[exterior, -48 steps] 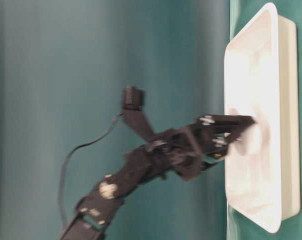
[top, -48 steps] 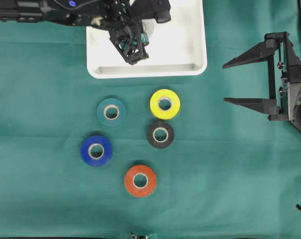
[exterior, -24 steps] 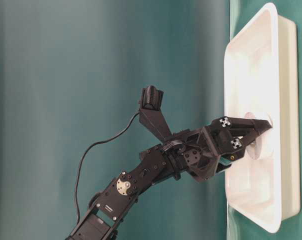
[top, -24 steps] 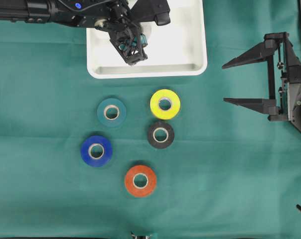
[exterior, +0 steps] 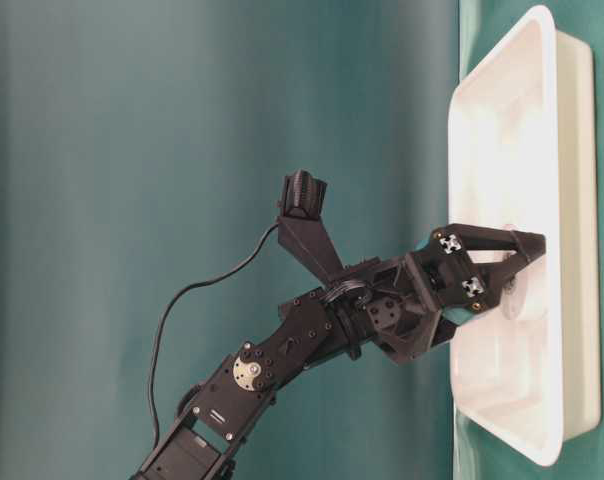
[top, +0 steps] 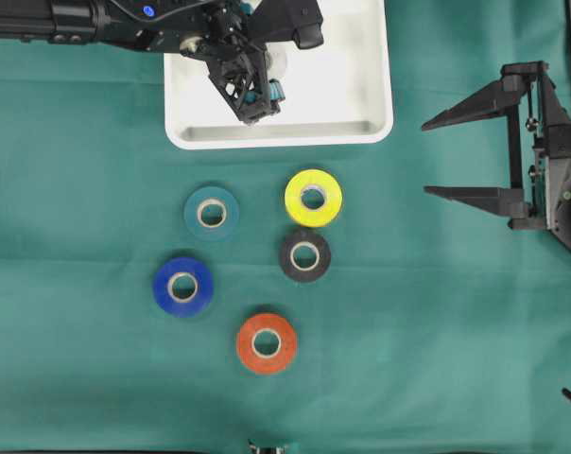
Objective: Pick up the tape from a random location and place it into the white case.
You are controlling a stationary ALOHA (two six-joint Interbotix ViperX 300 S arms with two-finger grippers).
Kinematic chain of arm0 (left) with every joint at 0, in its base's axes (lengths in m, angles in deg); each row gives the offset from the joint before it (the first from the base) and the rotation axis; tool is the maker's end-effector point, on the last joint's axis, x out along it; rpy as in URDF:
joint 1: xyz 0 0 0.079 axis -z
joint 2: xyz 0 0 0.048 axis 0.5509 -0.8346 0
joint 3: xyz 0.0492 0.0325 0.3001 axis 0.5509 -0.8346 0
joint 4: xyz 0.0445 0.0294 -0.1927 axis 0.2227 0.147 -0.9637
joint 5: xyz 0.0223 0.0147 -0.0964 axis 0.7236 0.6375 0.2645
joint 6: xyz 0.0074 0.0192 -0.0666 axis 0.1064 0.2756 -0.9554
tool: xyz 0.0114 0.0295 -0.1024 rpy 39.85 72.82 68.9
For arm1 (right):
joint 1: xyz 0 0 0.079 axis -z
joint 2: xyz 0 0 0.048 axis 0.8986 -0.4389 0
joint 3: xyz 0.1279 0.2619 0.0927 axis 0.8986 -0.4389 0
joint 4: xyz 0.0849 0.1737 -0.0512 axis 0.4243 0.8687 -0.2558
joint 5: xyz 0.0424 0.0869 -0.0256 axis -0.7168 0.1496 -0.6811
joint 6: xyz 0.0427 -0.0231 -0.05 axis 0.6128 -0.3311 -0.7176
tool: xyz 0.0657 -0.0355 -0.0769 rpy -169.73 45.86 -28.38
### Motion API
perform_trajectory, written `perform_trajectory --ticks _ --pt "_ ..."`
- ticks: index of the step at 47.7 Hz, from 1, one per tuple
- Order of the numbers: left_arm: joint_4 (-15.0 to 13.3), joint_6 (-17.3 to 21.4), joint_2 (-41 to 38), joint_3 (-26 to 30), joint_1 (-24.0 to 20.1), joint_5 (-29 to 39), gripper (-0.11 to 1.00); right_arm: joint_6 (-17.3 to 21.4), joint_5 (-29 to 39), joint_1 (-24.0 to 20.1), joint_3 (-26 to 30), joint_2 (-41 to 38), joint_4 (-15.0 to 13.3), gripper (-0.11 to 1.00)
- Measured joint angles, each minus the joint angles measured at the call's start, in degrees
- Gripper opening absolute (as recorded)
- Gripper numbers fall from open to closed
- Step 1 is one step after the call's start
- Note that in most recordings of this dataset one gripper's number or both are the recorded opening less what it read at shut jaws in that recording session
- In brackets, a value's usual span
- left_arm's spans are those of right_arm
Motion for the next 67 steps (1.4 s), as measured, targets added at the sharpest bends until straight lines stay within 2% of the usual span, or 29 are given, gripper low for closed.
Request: perform_trajectory --ticks 17,49,67 --pt "-0.1 -0.4 1.1 0.0 0.0 1.2 0.98 0.0 0.1 0.0 -0.1 0.0 0.0 0.92" --pt "-0.2 -0.2 21.7 4.1 1.2 19.0 0.98 -0.1 0.7 0.0 0.0 0.2 0.0 0.92" --pt "-0.2 -0.3 24.4 4.4 1.5 20.0 0.98 -0.1 0.9 0.0 -0.1 0.2 0.0 0.92"
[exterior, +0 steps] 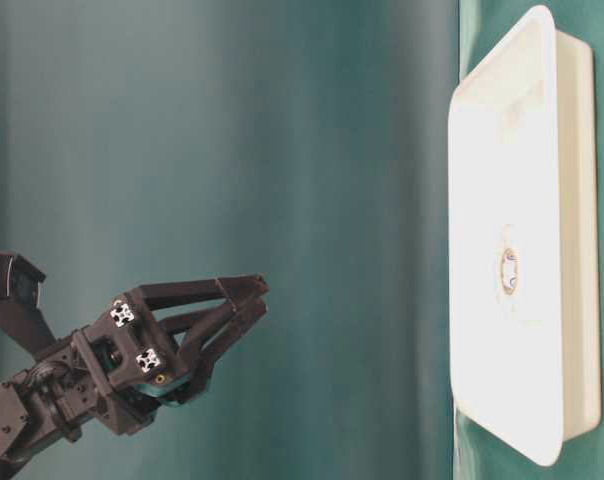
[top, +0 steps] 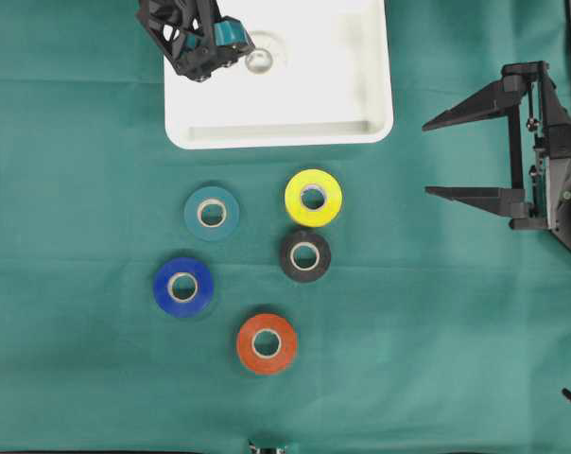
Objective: Pick up the tape from a random location and place it into the white case.
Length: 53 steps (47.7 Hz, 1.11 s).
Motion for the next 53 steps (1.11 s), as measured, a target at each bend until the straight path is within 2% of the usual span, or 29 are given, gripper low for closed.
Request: perform_trajectory --ticks 8,20,26,42,53 --pt "0.0 0.1 0.0 0.0 2.5 0.1 0.98 0.0 0.0 0.0 0.1 0.1 0.0 0.92" --pt "0.0 0.1 -0.1 0.0 12.5 0.0 0.98 0.0 0.0 0.0 0.1 0.0 0.0 0.92" --pt "-0.2 0.0 -0.1 0.0 15.5 -0.4 0.98 0.0 0.0 0.0 0.2 0.0 0.0 0.92" --pt "0.0 0.0 1.0 -2.4 14.5 -0.7 0.98 0.0 0.0 0.0 0.2 0.1 0.0 0.92" --pt "0.0 0.0 6.9 -7.9 14.5 -4.0 0.98 0.0 0.4 0.0 0.2 0.9 -0.2 0.92"
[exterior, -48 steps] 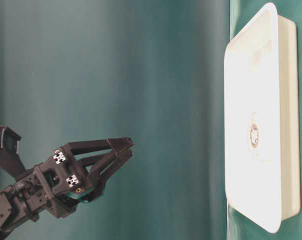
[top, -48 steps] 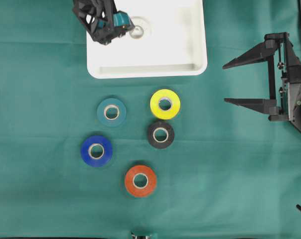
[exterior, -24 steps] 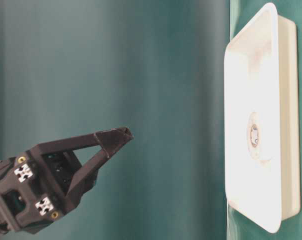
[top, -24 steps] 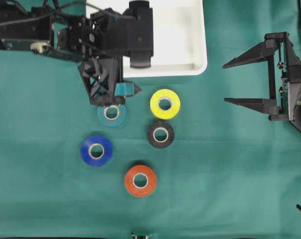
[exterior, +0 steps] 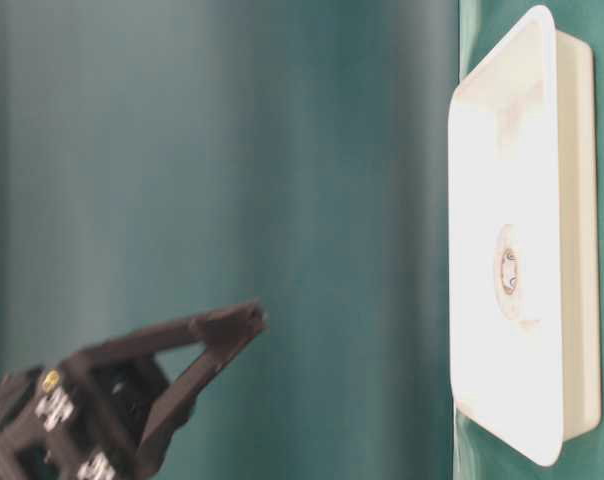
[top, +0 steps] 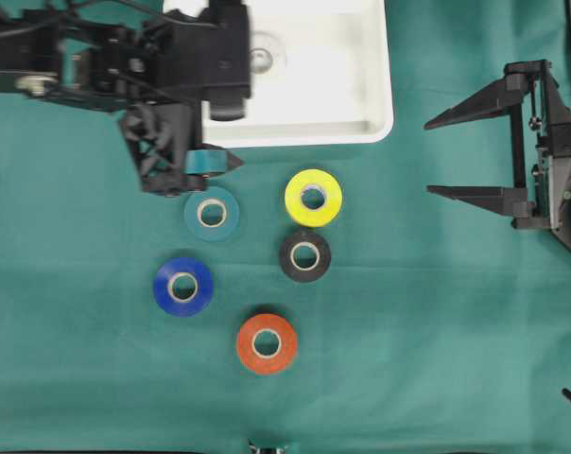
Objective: Pick up the tape from a random location and place it into the white case.
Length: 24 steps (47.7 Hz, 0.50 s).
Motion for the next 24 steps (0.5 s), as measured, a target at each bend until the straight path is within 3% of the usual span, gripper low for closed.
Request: perform_trajectory --ticks 24 --pt "0.0 0.1 24.9 -23.6 -0.4 -17.7 0.98 0.0 0.7 0.0 0.0 1.0 -0.4 0.91"
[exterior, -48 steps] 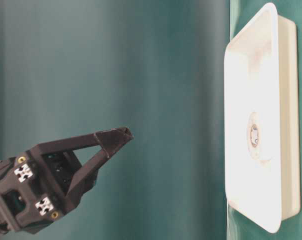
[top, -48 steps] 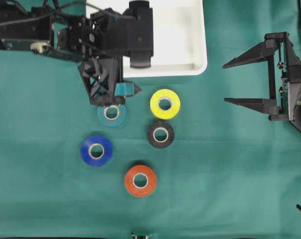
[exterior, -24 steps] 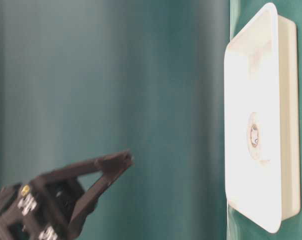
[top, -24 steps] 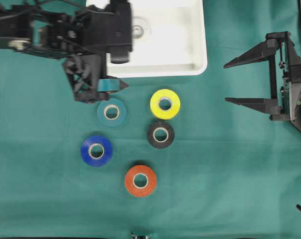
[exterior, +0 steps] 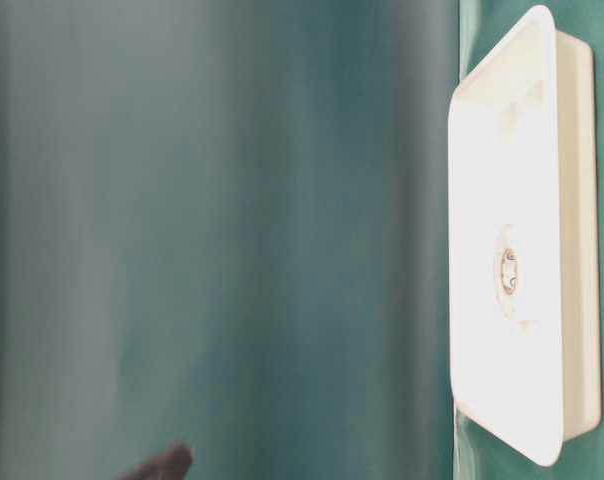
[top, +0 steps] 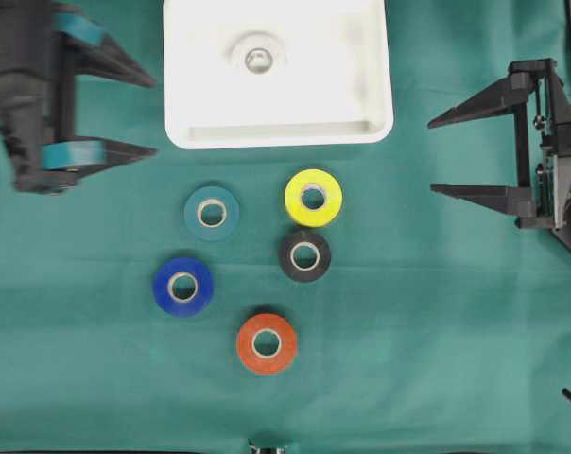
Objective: Pick up the tape from a random location and place it into the white case.
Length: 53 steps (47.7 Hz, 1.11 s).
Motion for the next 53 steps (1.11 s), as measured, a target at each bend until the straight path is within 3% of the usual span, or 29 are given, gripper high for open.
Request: perform_trajectory --ticks 12,30,53 --pt "-0.2 -0.2 9.4 -10.8 0.0 -6.7 0.98 0.0 0.0 0.0 0.0 0.6 -0.2 0.91" --pt "-0.3 -0.3 12.0 -22.1 0.0 -16.6 0.98 0.0 0.0 0.0 -3.0 0.8 -0.2 0.91" --pt "-0.4 -0.3 12.0 -24.9 0.0 -20.0 0.97 0.0 -0.3 0.0 -4.7 0.3 -0.2 0.91"
